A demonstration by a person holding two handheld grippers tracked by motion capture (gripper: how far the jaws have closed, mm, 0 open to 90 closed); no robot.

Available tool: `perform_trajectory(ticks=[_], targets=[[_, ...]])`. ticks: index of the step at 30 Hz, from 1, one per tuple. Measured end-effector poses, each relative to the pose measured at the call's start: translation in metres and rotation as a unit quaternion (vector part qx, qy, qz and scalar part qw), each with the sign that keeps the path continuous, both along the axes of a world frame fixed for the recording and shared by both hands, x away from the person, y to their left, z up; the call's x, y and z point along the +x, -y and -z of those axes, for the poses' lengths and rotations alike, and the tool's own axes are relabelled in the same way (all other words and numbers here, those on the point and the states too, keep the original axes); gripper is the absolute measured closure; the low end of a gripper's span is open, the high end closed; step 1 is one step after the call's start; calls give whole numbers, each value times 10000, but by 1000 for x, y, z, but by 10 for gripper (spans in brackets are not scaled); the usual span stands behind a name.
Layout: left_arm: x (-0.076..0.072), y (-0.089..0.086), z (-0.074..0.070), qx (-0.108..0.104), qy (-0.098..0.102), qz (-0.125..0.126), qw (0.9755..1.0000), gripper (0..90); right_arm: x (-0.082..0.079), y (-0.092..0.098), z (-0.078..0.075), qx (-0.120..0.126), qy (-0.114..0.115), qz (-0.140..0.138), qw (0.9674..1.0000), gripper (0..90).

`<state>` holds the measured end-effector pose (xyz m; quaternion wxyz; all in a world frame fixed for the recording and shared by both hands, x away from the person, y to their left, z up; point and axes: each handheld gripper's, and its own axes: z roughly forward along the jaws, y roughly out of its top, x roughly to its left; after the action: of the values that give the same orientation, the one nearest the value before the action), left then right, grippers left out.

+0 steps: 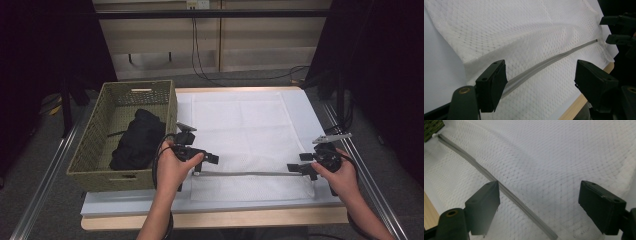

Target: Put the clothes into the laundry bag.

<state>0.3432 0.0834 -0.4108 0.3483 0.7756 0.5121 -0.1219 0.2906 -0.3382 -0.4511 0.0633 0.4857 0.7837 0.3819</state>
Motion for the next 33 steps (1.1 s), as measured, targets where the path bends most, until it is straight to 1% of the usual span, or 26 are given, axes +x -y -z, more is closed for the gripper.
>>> perform_trajectory(ticks=[1,2,5,6,7,11,12,13,14,15,17,18,19,20,22,23,24,26,27,28,30,31,32,33], targets=[[0,1,-1,-43,40,17,10000,237,0,-1,0,-28,-8,-34,10000,172],[0,1,-1,-36,62,31,10000,222,0,-2,1,-38,-22,-98,9999,169],[0,2,-1,-34,114,85,9999,208,0,-4,0,-65,7,-102,9999,164],[0,4,0,-66,113,10,9999,205,0,-4,-1,-58,38,-107,9999,162],[0,3,0,-62,140,68,9999,198,1,-4,-1,-60,43,-111,9999,162],[1,2,1,-55,197,110,9997,184,2,-7,-1,-71,71,-149,9998,156],[2,0,2,-25,224,163,9996,182,3,-8,-1,-97,126,-172,9997,155],[2,1,2,-90,176,103,9998,175,3,-9,-1,-104,113,-177,9997,153],[2,2,2,-139,171,36,9998,167,4,-11,0,-149,167,-215,9995,153],[3,2,3,-89,194,93,9997,158,3,-13,0,-189,255,-196,9993,153],[3,2,3,-24,270,175,9995,148,3,-17,-1,-241,258,-280,9990,150],[2,2,2,-46,256,141,9996,147,3,-19,-1,-241,230,-302,9990,150],[2,3,2,-39,262,162,9995,143,3,-20,0,-251,247,-370,9987,150],[2,2,1,-56,278,189,9994,136,3,-23,0,-312,253,-415,9983,150],[1,3,0,-78,304,172,9994,130,1,-27,2,-348,291,-464,9979,150],[0,4,-1,-148,292,46,9995,124,0,-29,2,-333,278,-513,9977,150],[1,2,-2,-97,317,151,9993,122,0,-30,1,-334,303,-545,9975,150],[1,2,-3,-99,386,141,9991,116,-1,-32,0,-355,302,-570,9973,148],[1,3,-4,-117,399,176,9990,112,-1,-33,0,-366,334,-630,9968,147],[1,3,-4,-120,405,181,9989,107,-1,-34,0,-384,376,-627,9966,147],[2,4,-4,-168,455,266,9985,90,-1,-36,-1,-410,331,-664,9964,147],[2,4,-4,-188,459,284,9984,80,0,-37,0,-365,319,-678,9965,147],[2,4,-4,-168,469,253,9984,76,0,-38,1,-387,276,-707,9964,149],[3,4,-4,-153,464,238,9985,76,1,-40,1,-439,280,-715,9961,149]])
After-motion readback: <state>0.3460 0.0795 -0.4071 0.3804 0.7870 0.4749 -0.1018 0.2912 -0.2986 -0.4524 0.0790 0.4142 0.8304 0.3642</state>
